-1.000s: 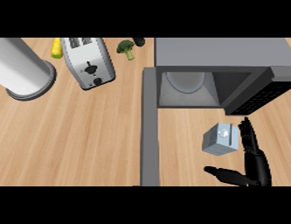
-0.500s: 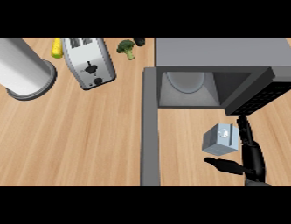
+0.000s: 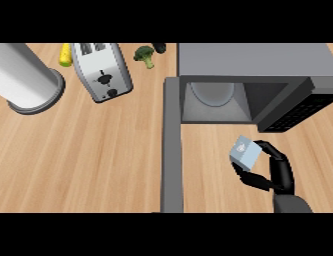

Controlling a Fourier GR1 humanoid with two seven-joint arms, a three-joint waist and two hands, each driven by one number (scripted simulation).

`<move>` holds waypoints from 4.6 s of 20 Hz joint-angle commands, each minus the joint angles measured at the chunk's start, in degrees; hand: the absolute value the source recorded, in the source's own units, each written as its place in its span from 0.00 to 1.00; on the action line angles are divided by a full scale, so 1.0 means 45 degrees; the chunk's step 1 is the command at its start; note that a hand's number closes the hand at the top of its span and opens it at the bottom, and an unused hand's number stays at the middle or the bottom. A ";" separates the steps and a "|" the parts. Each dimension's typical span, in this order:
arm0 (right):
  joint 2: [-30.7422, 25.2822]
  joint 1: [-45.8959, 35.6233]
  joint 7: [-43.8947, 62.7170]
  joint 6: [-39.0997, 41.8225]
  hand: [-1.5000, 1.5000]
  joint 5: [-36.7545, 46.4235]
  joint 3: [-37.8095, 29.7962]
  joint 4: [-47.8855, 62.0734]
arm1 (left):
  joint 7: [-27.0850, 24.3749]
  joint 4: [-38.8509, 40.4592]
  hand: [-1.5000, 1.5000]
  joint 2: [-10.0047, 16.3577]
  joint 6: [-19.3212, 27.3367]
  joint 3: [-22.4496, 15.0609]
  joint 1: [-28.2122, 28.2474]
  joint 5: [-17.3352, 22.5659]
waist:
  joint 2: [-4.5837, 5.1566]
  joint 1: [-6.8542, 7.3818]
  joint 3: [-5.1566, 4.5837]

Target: Pick up the milk, place it into the microwave and close the microwave

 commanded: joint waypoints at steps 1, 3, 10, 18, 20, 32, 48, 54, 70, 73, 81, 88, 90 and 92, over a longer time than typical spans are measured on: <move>-0.0204 0.0029 -0.0806 0.0335 1.00 -0.0189 -0.0104 -0.0201 | -0.0060 0.0820 0.00 0.0101 0.0058 -0.0290 -0.0930 -0.0676 | 0.0023 -0.0089 0.0021; 0.0605 -0.0253 -0.0566 -0.0088 1.00 0.0006 0.0276 -0.0105 | -0.0259 0.0708 0.00 -0.0220 -0.0544 -0.0023 -0.0231 -0.0507 | 0.0015 -0.0032 0.0020; 0.0108 -0.1602 -0.1240 0.0548 1.00 -0.0333 -0.0241 0.1471 | 0.0308 0.0513 0.00 0.0076 0.0021 0.0111 -0.0735 -0.0242 | 0.0040 0.0020 0.0029; 0.0158 -0.0134 0.0456 0.2800 1.00 -0.0875 0.0831 -0.1773 | 0.0099 0.0911 0.00 -0.0040 -0.0748 0.0415 -0.0332 0.0149 | -0.0001 -0.0091 0.0015; 0.0920 0.0536 0.2272 0.1796 1.00 -0.0604 0.1641 -0.4487 | 0.0162 0.0847 0.00 0.0082 -0.0443 0.0725 -0.0376 0.0313 | -0.0037 -0.0155 0.0005; 0.1408 -0.2441 0.5691 -0.0812 1.00 0.0502 0.1879 -0.5185 | 0.1117 0.0769 0.00 0.0892 -0.0140 0.1157 -0.0551 0.1267 | 0.0020 0.0035 0.0020; 0.0185 -0.8719 0.5774 -0.3940 1.00 0.2930 0.0339 0.2770 | -0.0076 0.2284 0.00 0.0238 -0.1263 0.0702 -0.1370 -0.0569 | 0.0257 0.0429 0.0028; -0.0031 -1.0313 0.5620 -0.4973 1.00 0.2915 -0.0383 0.4872 | -0.0157 0.2643 0.00 0.0541 -0.1418 0.0882 -0.1451 -0.0141 | 0.0403 0.0871 0.0037; -0.2018 -1.1021 0.4899 -0.7881 1.00 0.4561 0.0056 0.7421 | -0.0008 0.2499 0.00 0.0361 -0.1102 -0.0003 -0.2297 -0.0929 | 0.0744 0.1389 0.0061; -0.1934 -1.0880 0.5952 -0.9896 0.00 0.4776 0.0052 0.7960 | -0.0059 0.2697 0.00 0.0395 -0.1297 -0.0259 -0.2506 -0.1051 | 0.0886 0.1525 0.0051; -0.2363 -1.1041 0.5823 -0.9205 0.00 0.5132 0.0379 0.7867 | -0.0502 0.3138 0.00 0.0437 -0.1264 -0.0098 -0.2793 -0.1988 | 0.0844 0.1474 0.0094; -0.1962 -1.1410 0.5065 -0.7760 0.00 0.4819 0.0101 0.7712 | -0.0398 0.3526 0.00 0.0679 -0.2051 -0.0834 -0.2930 -0.2111 | 0.0796 0.1402 0.0088; -0.1672 -1.1080 0.4561 -0.7653 0.00 0.4557 -0.0143 0.7575 | -0.0744 0.3567 0.00 0.0659 -0.2349 -0.0683 -0.2750 -0.2221 | 0.0779 0.1485 0.0089; -0.1696 -1.1112 0.4482 -0.7035 0.00 0.4304 -0.0383 0.7638 | -0.0687 0.3467 0.00 0.0353 -0.2502 -0.1193 -0.2760 -0.2308 | 0.0768 0.1409 0.0094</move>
